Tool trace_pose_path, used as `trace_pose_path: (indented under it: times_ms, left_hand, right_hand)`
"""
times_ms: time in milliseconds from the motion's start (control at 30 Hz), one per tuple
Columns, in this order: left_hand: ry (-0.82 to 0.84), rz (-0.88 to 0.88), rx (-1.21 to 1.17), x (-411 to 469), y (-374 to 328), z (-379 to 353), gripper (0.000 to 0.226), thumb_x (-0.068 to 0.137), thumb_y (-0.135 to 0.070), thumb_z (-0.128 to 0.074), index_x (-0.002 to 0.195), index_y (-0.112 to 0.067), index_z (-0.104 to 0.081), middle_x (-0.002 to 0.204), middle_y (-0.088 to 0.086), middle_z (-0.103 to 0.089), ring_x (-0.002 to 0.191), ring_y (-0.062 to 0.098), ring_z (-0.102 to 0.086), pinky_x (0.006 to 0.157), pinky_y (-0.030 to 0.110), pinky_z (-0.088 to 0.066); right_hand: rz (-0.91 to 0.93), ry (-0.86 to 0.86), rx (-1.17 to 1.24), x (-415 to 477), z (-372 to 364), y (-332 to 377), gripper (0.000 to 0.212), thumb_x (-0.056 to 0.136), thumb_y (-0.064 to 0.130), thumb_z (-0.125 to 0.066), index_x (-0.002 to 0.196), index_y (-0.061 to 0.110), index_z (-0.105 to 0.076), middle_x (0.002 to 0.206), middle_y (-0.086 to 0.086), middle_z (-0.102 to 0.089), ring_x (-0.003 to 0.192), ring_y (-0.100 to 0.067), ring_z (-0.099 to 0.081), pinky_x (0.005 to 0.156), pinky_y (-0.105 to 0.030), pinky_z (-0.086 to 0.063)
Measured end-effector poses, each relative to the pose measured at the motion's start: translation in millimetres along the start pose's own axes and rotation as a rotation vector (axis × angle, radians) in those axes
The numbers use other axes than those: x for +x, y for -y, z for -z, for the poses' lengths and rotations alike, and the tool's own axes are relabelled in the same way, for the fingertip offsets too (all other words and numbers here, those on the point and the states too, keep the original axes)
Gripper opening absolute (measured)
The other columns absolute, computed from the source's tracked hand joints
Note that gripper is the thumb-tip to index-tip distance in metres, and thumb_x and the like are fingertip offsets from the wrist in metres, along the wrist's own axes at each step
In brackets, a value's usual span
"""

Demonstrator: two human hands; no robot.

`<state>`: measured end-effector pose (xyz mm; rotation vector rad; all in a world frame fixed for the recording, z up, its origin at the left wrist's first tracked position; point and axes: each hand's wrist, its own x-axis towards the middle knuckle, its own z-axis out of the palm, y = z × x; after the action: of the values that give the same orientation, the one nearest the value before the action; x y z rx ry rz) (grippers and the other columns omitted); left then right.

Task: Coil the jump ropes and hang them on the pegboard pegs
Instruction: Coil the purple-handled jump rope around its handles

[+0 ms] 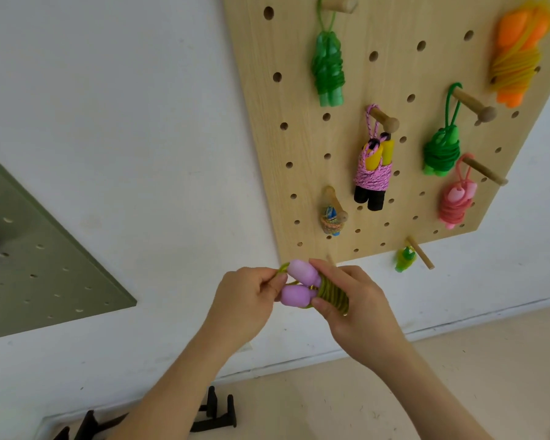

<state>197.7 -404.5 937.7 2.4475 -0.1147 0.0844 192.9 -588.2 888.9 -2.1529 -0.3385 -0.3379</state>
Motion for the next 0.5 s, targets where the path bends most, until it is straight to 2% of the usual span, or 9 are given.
trace_pose_path:
  times_ms: [67, 100, 167, 233, 333, 400, 467, 500]
  left_hand:
    - [-0.133, -0.151, 0.425, 1.8, 1.1, -6.2, 0.032, 0.098, -0.031, -0.048, 0.073, -0.017, -0.063, 0.061, 0.003, -0.062, 0.055, 0.027, -0.056, 0.049, 0.035, -0.041]
    - [-0.202, -0.217, 0.555, 2.2, -0.3, -5.0, 0.028, 0.094, -0.026, -0.050, 0.070, -0.017, -0.061, 0.057, 0.002, -0.059, 0.048, 0.027, -0.052, 0.043, 0.030, -0.031]
    - [-0.271, -0.346, 0.644, 1.1, -4.8, -0.4, 0.023, 0.083, -0.021, -0.049, 0.065, -0.017, -0.061, 0.052, -0.002, -0.053, 0.039, 0.024, -0.047, 0.039, 0.022, -0.023]
    - [-0.314, -0.433, 0.585, -2.7, -1.2, -2.4, 0.025, 0.080, -0.021, -0.044, 0.066, -0.018, -0.064, 0.053, -0.004, -0.053, 0.041, 0.020, -0.047, 0.035, 0.023, -0.029]
    - [-0.272, -0.438, 0.373, -10.8, -2.8, -6.8, 0.023, 0.082, -0.024, -0.048, 0.066, -0.021, -0.064, 0.053, -0.006, -0.054, 0.045, 0.018, -0.047, 0.036, 0.029, -0.037]
    - [-0.205, -0.402, 0.410, -13.9, -13.1, -8.0, 0.021, 0.080, -0.027, -0.052, 0.061, -0.020, -0.058, 0.050, -0.006, -0.050, 0.043, 0.018, -0.044, 0.038, 0.029, -0.033]
    - [-0.141, -0.401, 0.507, -12.2, -23.0, -12.2, 0.018, 0.076, -0.028, -0.053, 0.061, -0.019, -0.055, 0.051, -0.004, -0.050, 0.043, 0.019, -0.046, 0.042, 0.027, -0.030]
    - [-0.097, -0.399, 0.517, -11.8, -27.1, -14.3, 0.017, 0.076, -0.029, -0.051, 0.063, -0.019, -0.056, 0.053, -0.004, -0.052, 0.046, 0.019, -0.050, 0.045, 0.027, -0.032]
  right_hand:
    - [-0.024, 0.023, -0.067, -1.7, -4.5, 4.0, 0.059, 0.084, 0.030, -0.070, 0.136, 0.043, -0.046, 0.099, 0.009, -0.050, 0.083, -0.012, -0.055, 0.076, -0.028, -0.047]
    - [-0.040, 0.060, -0.077, -2.2, -6.1, 6.3, 0.063, 0.085, 0.033, -0.069, 0.139, 0.048, -0.039, 0.097, 0.008, -0.049, 0.083, -0.013, -0.053, 0.075, -0.028, -0.046]
    - [-0.072, 0.153, -0.052, -2.5, -5.7, 5.6, 0.073, 0.085, 0.038, -0.066, 0.141, 0.056, -0.023, 0.094, 0.006, -0.049, 0.085, -0.015, -0.053, 0.074, -0.027, -0.044]
    - [-0.096, 0.209, 0.017, -1.2, -0.7, -1.7, 0.081, 0.084, 0.038, -0.068, 0.141, 0.062, -0.016, 0.094, 0.003, -0.053, 0.088, -0.013, -0.053, 0.076, -0.025, -0.043]
    - [-0.079, 0.283, 0.104, -5.2, 6.2, -13.2, 0.077, 0.086, 0.031, -0.070, 0.137, 0.064, -0.022, 0.103, 0.005, -0.053, 0.095, -0.002, -0.050, 0.082, -0.014, -0.038]
    - [-0.109, 0.313, 0.213, -10.6, 11.9, -13.8, 0.072, 0.086, 0.026, -0.071, 0.134, 0.061, -0.031, 0.115, 0.011, -0.052, 0.108, 0.004, -0.047, 0.088, -0.014, -0.035]
    - [-0.237, 0.362, 0.484, -12.5, 17.8, -5.6, 0.063, 0.083, 0.026, -0.070, 0.130, 0.058, -0.044, 0.126, 0.017, -0.054, 0.119, 0.008, -0.046, 0.092, -0.017, -0.038]
    - [-0.291, 0.376, 0.622, -12.1, 17.8, 0.8, 0.054, 0.082, 0.029, -0.067, 0.127, 0.053, -0.052, 0.124, 0.016, -0.058, 0.116, 0.006, -0.051, 0.091, -0.018, -0.042]
